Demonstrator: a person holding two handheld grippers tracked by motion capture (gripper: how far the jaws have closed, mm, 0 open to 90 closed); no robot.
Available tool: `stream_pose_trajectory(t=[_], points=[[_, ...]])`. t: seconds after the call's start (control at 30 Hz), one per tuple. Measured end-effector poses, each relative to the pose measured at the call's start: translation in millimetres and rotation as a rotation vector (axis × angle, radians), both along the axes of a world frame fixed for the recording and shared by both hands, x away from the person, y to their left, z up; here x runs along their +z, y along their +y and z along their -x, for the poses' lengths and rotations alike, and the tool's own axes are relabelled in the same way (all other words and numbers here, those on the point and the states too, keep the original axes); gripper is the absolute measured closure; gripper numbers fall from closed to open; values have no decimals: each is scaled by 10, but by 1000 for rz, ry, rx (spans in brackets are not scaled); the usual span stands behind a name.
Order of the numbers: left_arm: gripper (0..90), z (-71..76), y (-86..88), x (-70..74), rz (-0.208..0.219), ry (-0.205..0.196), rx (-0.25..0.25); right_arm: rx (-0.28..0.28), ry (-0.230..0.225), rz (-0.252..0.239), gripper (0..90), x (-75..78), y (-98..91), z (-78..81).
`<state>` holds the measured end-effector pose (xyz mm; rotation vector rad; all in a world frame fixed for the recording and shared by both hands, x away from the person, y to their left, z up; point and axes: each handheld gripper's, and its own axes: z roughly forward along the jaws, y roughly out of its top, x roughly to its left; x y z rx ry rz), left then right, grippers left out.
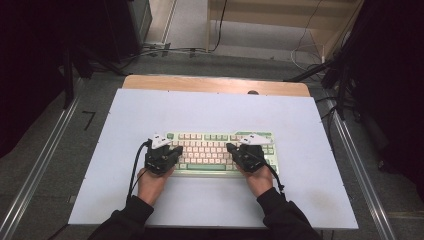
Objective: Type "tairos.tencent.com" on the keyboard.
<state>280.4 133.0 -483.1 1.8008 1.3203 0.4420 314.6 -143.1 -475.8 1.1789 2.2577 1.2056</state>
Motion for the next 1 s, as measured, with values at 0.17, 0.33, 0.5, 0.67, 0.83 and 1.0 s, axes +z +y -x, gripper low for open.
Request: stream_pose_trajectory(t=[0.17,0.33,0.5,0.67,0.83,1.0], points=[[900,-7,6,1,4,0,3,7,9,8,872,-28,84,-31],[900,-6,6,2,2,-1,2,7,19,14,872,-54,140,-64],[900,-12,15,3,6,-2,7,14,22,18,872,-58,187,-74],[900,-15,17,2,7,-1,7,15,25,42,872,-84,234,-89],[900,-18,16,1,8,1,7,22,29,49,872,-100,254,-100],[900,-18,13,3,8,3,6,21,37,67,872,-118,289,-112]])
